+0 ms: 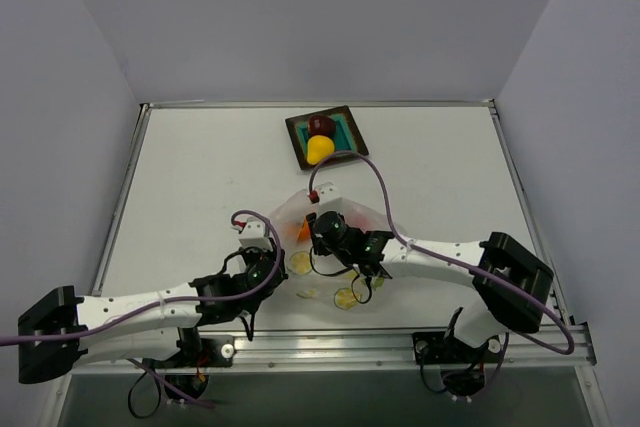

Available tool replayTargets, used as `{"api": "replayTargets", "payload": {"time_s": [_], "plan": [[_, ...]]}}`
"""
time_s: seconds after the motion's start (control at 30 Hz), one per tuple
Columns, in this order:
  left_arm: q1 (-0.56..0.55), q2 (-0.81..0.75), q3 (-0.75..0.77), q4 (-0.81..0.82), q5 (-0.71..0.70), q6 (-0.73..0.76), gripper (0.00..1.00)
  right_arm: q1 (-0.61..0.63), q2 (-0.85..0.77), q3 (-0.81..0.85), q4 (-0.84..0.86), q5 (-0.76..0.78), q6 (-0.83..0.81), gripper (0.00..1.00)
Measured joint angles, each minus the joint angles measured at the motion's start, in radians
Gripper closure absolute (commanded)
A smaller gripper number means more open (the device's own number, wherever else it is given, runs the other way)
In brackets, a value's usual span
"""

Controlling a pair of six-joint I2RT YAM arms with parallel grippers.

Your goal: Take the fake fruits out of the plastic bag

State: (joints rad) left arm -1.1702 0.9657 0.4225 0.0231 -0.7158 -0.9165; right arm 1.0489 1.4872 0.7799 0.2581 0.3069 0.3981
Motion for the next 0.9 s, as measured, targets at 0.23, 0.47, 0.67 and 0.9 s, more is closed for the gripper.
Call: {"api": "replayTargets", "payload": {"time_s": [0.23,0.47,0.67,0.9], "plan": [[0.000,0.000,0.000,-0.004,0.002,-0.018,0.98,-0.031,0.153,0.043,0.149,0.082,0.144,0.38],[0.001,0.000,-0.001,-0.003,0.005,-0.031,0.98,-0.034,0.270,0.074,0.244,0.119,0.262,0.28],[0.001,-0.011,-0.022,-0.003,0.005,-0.039,0.98,-0.056,0.325,0.061,0.349,0.079,0.313,0.70],[0.001,-0.021,-0.027,-0.008,0.003,-0.038,0.98,-0.077,0.278,-0.018,0.406,0.076,0.330,0.81]]}}
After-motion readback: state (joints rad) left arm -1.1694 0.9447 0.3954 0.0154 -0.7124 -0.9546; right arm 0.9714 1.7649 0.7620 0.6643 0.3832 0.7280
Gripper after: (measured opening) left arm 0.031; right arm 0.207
